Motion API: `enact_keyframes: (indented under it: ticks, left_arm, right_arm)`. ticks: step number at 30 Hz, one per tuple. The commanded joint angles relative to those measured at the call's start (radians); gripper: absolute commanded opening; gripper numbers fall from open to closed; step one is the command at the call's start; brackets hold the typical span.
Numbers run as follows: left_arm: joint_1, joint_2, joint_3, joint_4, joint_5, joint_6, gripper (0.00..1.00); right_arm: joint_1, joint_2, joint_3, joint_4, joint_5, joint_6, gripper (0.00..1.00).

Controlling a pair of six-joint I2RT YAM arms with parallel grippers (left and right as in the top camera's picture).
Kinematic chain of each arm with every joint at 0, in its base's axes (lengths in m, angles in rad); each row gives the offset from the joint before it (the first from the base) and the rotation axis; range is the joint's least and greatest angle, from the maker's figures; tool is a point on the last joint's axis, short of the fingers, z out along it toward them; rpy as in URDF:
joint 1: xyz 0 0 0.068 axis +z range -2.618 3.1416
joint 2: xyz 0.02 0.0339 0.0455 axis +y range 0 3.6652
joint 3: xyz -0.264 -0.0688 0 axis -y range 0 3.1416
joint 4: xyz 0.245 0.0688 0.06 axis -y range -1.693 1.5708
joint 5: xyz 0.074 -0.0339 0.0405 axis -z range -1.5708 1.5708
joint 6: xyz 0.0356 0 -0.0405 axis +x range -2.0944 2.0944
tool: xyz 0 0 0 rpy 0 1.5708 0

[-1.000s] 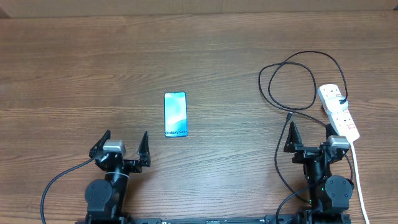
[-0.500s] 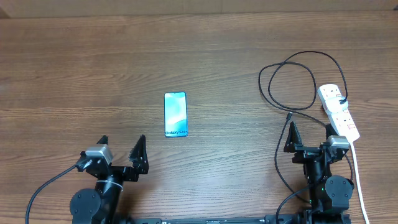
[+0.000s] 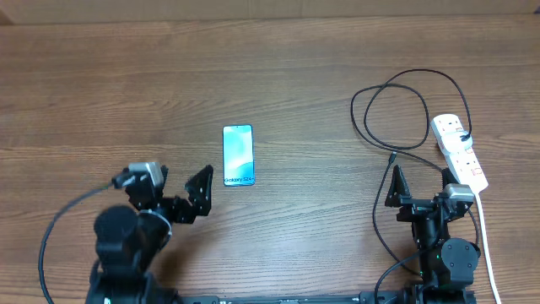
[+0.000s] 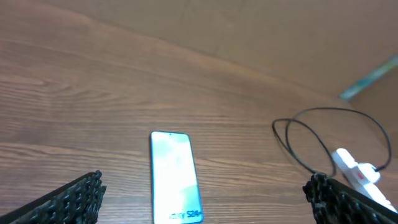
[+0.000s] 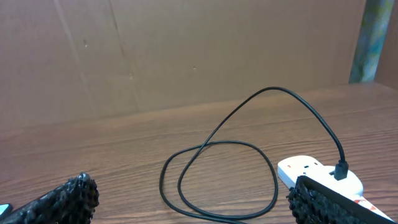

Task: Plug charger to phone and switch on socket
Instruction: 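Move the left gripper over the phone and align with it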

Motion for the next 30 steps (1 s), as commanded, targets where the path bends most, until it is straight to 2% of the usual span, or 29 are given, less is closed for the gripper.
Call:
enact_keyframes:
  ticks: [1,8,13,24,30]
  left_arm:
    - [0.004,0.116,0.103,0.000,0.076,-0.011,1.00]
    - [-0.002,0.319,0.228,-0.032,0.109,-0.011,1.00]
    - [-0.071,0.444,0.317,-0.030,0.097,-0.009,1.00]
    - [-0.295,0.635,0.452,-0.061,-0.193,0.001,1.00]
    - [-0.311,0.663,0.455,-0.057,-0.207,0.001,1.00]
  right_arm:
    - [-0.006,-0.005,-0.011,0.007,-0.005,-0.005,1.00]
    - [-0.006,-0.005,-0.011,0.007,-0.005,-0.005,1.00]
    - [-0.006,-0.005,-0.011,0.007,-0.005,-0.005,1.00]
    - [-0.006,-0.005,-0.011,0.007,-0.005,-0.005,1.00]
    - [-0.006,-0.005,-0.011,0.007,-0.005,-0.005,1.00]
